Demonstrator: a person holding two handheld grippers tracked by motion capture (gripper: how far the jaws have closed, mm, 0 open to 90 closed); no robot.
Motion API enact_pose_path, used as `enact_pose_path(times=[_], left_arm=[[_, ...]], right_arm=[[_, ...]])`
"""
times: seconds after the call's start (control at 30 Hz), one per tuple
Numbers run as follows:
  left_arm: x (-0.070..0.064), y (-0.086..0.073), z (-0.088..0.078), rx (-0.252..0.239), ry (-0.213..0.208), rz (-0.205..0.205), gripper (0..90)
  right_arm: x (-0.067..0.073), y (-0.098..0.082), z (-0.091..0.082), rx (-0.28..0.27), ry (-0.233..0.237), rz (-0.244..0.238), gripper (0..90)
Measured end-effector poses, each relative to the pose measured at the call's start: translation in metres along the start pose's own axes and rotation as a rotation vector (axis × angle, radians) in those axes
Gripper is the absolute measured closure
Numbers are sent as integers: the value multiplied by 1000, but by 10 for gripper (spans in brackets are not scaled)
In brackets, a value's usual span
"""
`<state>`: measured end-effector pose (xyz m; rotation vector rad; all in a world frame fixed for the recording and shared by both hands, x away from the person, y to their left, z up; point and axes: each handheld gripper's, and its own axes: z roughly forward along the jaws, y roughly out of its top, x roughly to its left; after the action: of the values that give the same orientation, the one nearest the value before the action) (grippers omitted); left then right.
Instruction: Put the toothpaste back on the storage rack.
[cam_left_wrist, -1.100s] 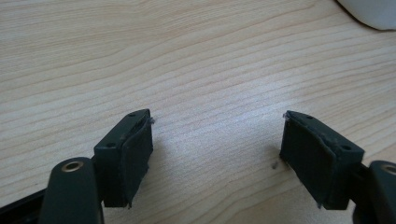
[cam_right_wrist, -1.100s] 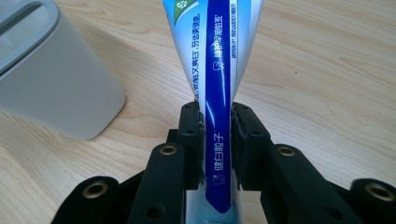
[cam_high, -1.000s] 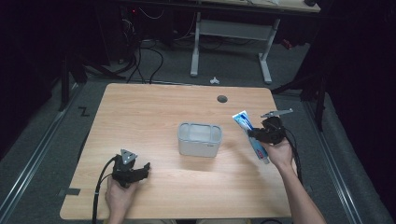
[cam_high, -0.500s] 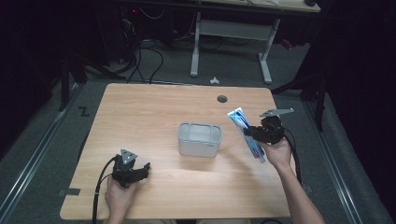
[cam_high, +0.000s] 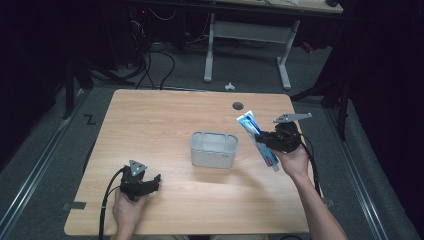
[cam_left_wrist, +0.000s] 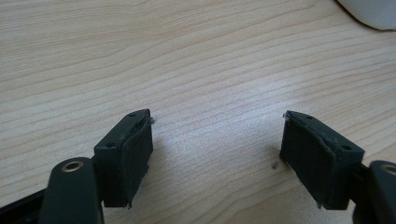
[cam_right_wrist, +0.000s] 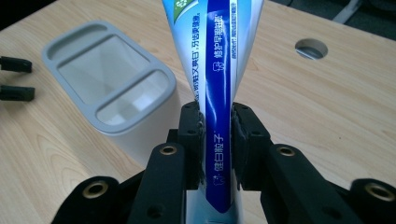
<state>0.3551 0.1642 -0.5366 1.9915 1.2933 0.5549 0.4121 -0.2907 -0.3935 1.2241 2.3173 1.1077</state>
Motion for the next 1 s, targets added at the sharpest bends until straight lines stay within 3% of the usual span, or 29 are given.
enact_pose_path(times=[0.4,1.0], left_arm=[[0,0,0,0,0,0,256],[0,0,0,1,-1,0,256]], right_arm=[[13,16,-9,-65,54,-31,761],[29,37,-7,-126,114,-55,762]])
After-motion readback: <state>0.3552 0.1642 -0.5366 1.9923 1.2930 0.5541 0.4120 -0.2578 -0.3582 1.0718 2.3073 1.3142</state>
